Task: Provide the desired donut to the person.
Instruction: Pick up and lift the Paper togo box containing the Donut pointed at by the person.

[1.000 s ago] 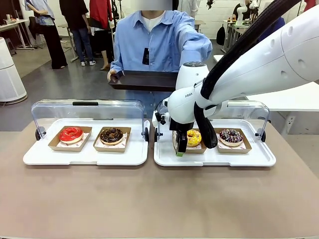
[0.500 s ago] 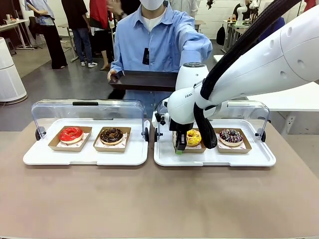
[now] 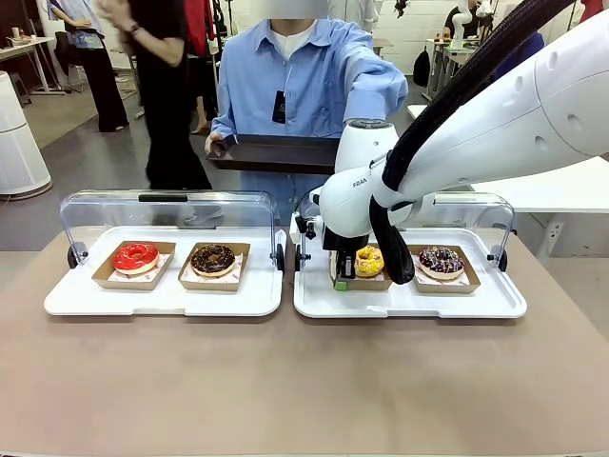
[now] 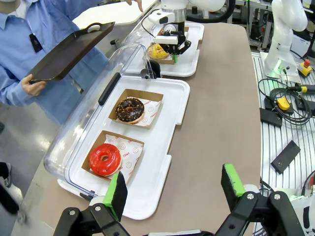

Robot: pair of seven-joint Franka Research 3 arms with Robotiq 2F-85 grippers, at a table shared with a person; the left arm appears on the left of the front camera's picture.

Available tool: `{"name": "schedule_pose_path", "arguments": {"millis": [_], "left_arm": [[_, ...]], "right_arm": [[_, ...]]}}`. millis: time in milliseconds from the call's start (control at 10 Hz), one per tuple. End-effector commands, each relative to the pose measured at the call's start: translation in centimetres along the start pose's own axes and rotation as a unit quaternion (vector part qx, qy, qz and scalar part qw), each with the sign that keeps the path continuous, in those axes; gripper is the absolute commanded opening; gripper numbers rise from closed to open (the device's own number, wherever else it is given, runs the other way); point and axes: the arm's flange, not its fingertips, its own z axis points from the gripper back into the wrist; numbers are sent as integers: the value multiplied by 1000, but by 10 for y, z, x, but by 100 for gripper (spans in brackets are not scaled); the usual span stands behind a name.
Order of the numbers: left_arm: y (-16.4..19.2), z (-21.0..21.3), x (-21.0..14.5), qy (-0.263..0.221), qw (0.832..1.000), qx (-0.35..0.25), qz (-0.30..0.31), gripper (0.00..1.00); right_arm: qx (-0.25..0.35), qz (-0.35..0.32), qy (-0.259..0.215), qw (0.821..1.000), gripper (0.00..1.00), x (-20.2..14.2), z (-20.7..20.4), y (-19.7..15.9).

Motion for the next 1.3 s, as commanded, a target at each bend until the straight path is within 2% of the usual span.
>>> {"name": "schedule_pose_path", "arguments": {"millis": [0, 400, 700, 900, 1000, 1200], "left_arm": [[-1, 1, 0, -4, 1000, 1, -1, 100], [-1, 1, 0, -4, 1000, 1, -1, 100], [-1, 1, 0, -4, 1000, 1, -1, 100], [-1, 1, 0, -4, 1000, 1, -1, 100], [-1, 1, 0, -4, 1000, 1, -1, 100], [-1, 1, 0, -4, 1000, 1, -1, 100]], "right_arm": [[-3, -11, 41, 999, 0, 1, 3, 10], [49, -1, 74, 996, 0, 32, 64, 59], [88, 25, 70, 993, 0, 48, 118, 96], [51, 9, 84, 995, 0, 58, 169, 113], [51, 8, 82, 995, 0, 63, 197, 117], [32, -16, 74, 997, 0, 63, 253, 112]]}}
